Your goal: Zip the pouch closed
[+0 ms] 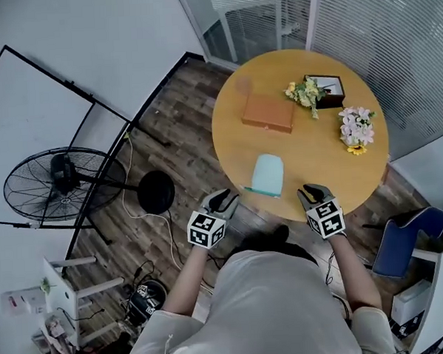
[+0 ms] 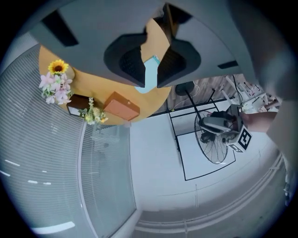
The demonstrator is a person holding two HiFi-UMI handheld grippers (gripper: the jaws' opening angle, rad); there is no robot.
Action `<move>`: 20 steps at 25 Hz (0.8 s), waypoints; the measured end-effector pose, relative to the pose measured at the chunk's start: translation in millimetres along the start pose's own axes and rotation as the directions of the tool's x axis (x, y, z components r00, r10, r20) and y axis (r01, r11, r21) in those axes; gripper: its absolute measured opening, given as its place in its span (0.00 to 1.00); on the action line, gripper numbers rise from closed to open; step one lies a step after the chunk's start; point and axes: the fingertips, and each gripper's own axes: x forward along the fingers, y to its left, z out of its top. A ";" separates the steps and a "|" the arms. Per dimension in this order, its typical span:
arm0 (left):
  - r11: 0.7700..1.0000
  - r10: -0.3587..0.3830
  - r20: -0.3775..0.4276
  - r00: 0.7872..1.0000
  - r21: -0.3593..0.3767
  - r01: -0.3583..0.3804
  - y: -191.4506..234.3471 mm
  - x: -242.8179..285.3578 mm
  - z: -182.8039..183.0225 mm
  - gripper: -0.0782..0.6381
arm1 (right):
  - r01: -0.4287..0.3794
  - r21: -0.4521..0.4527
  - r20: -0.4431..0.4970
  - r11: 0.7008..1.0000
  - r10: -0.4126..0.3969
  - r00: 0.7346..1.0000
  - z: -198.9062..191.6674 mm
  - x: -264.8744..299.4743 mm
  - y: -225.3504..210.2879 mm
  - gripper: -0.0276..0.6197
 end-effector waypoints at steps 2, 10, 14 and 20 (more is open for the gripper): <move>1.000 0.003 0.045 0.999 -0.009 -0.003 -0.8 -20.1 14.5 0.30 | 0.029 -0.009 0.055 1.000 -0.029 0.998 21.1 -18.8 11.4 0.17; 0.998 -0.040 0.169 0.985 0.045 0.033 -16.0 -88.7 63.6 0.27 | 0.150 -0.042 0.232 0.988 -0.136 0.963 81.0 -88.6 59.6 0.17; 0.996 -0.059 0.204 0.977 0.073 0.045 -19.9 -113.6 68.5 0.25 | 0.199 -0.050 0.293 0.979 -0.176 0.940 89.4 -111.3 84.2 0.14; 0.992 -0.090 0.234 0.968 0.108 0.066 -27.2 -136.2 69.4 0.21 | 0.255 -0.018 0.336 0.967 -0.234 0.912 87.1 -131.4 108.9 0.10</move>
